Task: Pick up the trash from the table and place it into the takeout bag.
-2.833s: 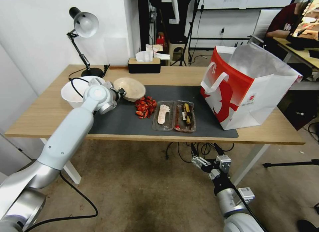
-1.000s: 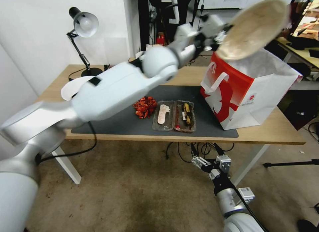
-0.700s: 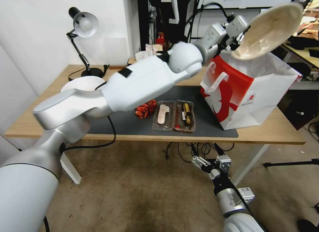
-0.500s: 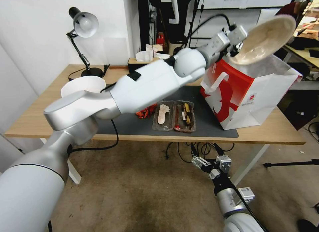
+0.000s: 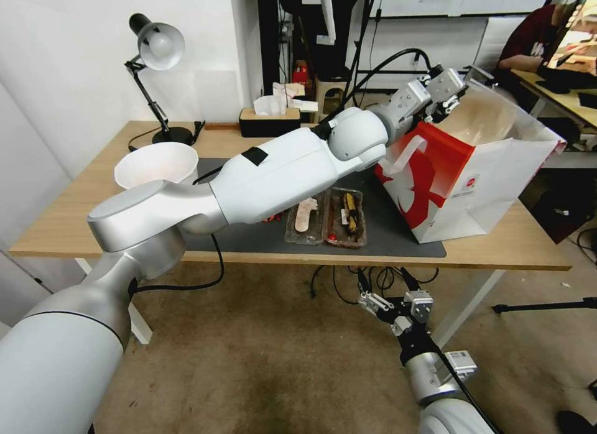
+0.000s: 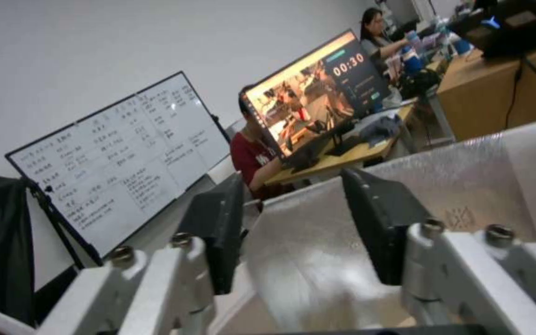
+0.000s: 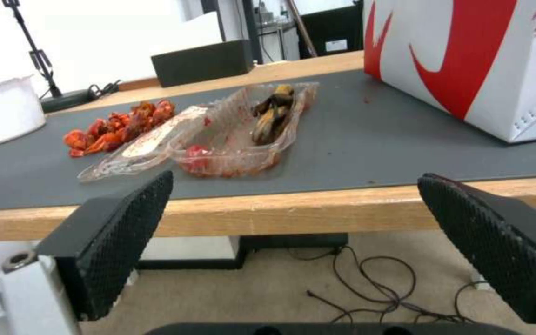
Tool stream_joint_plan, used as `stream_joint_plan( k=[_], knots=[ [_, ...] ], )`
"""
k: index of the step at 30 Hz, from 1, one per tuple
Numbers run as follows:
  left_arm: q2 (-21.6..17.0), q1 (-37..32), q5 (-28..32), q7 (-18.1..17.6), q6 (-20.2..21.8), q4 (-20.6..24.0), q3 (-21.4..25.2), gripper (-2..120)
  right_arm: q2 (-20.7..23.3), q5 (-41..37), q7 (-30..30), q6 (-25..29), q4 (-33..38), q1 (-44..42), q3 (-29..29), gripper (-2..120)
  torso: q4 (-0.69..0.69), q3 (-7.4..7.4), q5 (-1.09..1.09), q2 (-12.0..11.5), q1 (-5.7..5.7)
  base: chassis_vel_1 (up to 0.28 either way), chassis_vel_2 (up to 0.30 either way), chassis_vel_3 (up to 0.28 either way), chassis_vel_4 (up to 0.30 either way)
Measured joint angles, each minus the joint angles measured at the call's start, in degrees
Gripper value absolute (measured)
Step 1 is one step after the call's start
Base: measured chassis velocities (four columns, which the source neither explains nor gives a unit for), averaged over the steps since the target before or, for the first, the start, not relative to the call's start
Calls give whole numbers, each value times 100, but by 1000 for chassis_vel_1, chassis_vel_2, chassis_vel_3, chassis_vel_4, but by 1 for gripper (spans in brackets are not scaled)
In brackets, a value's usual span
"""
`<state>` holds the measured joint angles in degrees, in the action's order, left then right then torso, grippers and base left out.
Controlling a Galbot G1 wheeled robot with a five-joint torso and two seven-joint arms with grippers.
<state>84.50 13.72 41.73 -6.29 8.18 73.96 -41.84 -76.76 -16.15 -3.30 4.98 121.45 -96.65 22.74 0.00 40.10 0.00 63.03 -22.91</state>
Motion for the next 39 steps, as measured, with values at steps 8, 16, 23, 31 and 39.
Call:
stream_joint_plan(
  k=[8,16,23,31,39],
  knots=[
    [-725,-442,292,-705,120,1116,510,74,0,0,0,0,0,0,1,100,-1,0,-1,0,0,0,0,0,0],
    [-2253,-1798,277,-831,136,2609,1520,99,0,0,0,0,0,1,-1,100,1,0,-3,0,0,0,0,0,0],
    [-3259,-3640,-248,-560,-52,3414,2537,100,1,0,0,0,0,0,0,100,4,1,-5,0,0,0,0,0,0],
    [-3482,-6242,-711,-483,-145,4216,4488,100,0,0,0,0,0,-1,0,100,2,0,-2,1,0,0,0,0,0],
    [-3240,-8496,-1567,-360,-701,4524,5595,100,1,0,0,0,0,0,0,100,1,0,-1,1,1,0,0,0,0]
  ],
)
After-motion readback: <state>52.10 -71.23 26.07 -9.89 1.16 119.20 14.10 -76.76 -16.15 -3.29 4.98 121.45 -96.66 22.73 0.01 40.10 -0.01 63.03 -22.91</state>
